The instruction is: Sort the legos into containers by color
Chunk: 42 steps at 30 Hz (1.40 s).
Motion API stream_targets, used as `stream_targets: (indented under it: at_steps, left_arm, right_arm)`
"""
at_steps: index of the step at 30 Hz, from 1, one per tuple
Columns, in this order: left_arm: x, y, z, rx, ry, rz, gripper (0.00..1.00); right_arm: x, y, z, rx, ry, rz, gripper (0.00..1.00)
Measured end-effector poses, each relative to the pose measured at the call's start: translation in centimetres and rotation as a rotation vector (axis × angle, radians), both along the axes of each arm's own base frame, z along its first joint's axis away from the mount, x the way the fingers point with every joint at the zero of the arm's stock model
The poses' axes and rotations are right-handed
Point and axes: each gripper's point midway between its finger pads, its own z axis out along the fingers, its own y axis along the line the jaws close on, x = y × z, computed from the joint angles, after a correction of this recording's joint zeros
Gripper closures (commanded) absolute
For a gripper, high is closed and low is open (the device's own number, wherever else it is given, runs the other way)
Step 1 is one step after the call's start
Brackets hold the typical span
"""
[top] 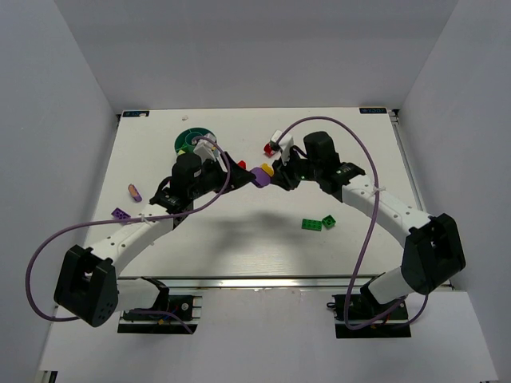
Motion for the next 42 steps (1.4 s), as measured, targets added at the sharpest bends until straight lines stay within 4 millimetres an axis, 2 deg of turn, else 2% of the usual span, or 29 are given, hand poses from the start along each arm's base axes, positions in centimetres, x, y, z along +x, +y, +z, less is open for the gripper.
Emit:
stream_targets:
  at_steps: [6,11,14,15,17,18,19,20,22,26,29,34,37,42]
  left_arm:
    - [0.0,0.3,-0.6,0.024,0.009,0.007,0.26]
    - [0.1,0.1,-0.3,0.016,-0.005,0.004,0.25]
    - [0.3,-0.1,-0.3,0.008,-0.012,-0.003,0.29]
    - [0.3,-0.2,-0.3,0.005,-0.013,-0.006,0.32]
    - [0.3,-0.5,-0.3,-0.007,-0.008,-0.017,0.52]
    - [0.3,-0.7,-0.1,-0.017,-0.012,-0.027,0.63]
    - [0.2,-0.8,0.1,-0.027,-0.014,-0.032,0.84]
    - [0.2,-0.9,0.3,-0.035,-0.019,-0.038,0.92]
    - [0.1,-1.0,0.3,-0.032,-0.025,-0.049,0.99]
    - [0.3,-0.3,-0.8,0.018,-0.001,-0.042,1.0]
    - [1.5,1.8,-1.1,0.042,0.013,0.003,1.0]
    - [5.0,8.9,0.7,0.051,0.003,0.164,1.0]
    - [7.5,13.0,3.0,0.1,-0.011,0.285,1.0]
    - [12.7,17.3,7.7,0.257,-0.038,0.486,1.0]
  right_arm:
    - [-0.4,0.2,0.7,0.02,-0.009,0.019,1.0]
    - [-1.0,0.7,0.9,0.035,0.001,0.053,1.0]
    - [-1.4,1.1,0.9,0.041,0.006,0.071,1.0]
    - [-1.5,1.1,1.0,0.043,0.008,0.075,1.0]
    - [-1.6,1.2,1.0,0.045,0.01,0.076,1.0]
    - [-1.6,1.1,0.9,0.043,0.012,0.075,1.0]
    - [-1.5,1.1,0.8,0.04,0.014,0.073,1.0]
    - [-1.5,1.1,0.8,0.039,0.015,0.073,1.0]
    - [-1.3,1.1,0.9,0.046,0.009,0.068,1.0]
    - [-1.0,1.2,1.2,0.061,0.002,0.054,1.0]
    - [-0.3,0.6,1.3,0.091,0.017,0.032,1.0]
    - [1.8,-1.4,1.5,0.116,0.016,-0.041,1.0]
    - [2.1,-1.5,1.8,0.122,0.0,-0.045,1.0]
    - [2.3,-1.4,1.8,0.124,-0.009,-0.041,1.0]
